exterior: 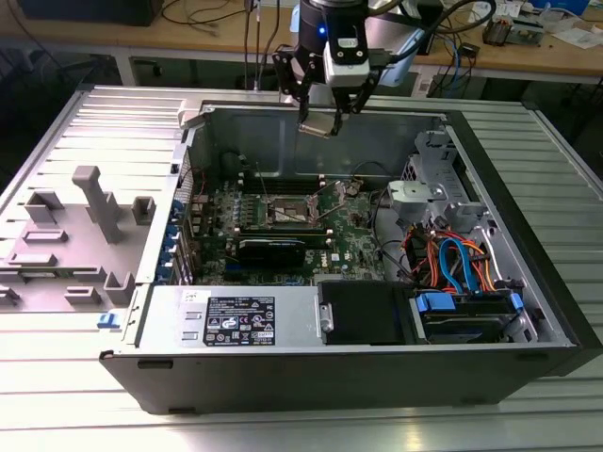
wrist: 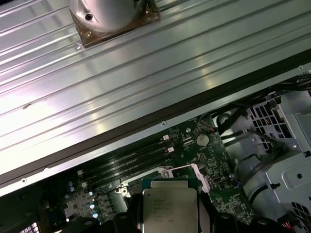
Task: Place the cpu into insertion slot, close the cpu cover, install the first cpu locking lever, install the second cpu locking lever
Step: 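Place the cpu into insertion slot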
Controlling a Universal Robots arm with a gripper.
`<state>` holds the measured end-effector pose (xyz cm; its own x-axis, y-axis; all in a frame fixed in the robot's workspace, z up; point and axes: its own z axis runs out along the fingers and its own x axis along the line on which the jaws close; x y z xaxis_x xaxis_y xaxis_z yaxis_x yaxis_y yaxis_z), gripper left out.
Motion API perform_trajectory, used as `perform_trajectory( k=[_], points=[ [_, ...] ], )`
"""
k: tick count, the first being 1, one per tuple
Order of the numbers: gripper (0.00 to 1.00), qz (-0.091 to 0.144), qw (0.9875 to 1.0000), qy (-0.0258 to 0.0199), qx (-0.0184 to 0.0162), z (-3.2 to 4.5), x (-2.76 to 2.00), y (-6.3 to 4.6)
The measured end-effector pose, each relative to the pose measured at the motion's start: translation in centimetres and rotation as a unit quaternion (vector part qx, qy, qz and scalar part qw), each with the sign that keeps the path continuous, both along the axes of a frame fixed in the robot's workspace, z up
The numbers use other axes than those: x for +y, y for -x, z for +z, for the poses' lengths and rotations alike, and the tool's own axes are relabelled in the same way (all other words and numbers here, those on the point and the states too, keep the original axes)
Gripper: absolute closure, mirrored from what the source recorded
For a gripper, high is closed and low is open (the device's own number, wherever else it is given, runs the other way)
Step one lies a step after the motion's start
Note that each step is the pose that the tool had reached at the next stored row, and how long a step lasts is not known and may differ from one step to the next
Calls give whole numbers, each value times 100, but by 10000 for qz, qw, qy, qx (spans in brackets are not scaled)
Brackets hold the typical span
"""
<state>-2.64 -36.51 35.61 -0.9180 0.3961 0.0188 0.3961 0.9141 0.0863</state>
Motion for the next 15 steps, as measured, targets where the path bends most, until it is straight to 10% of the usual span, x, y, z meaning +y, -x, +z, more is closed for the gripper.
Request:
perform_trajectory(
  k=[15],
  points=[
    [45,-262,9997,0,0,-8,0,0]
  ],
)
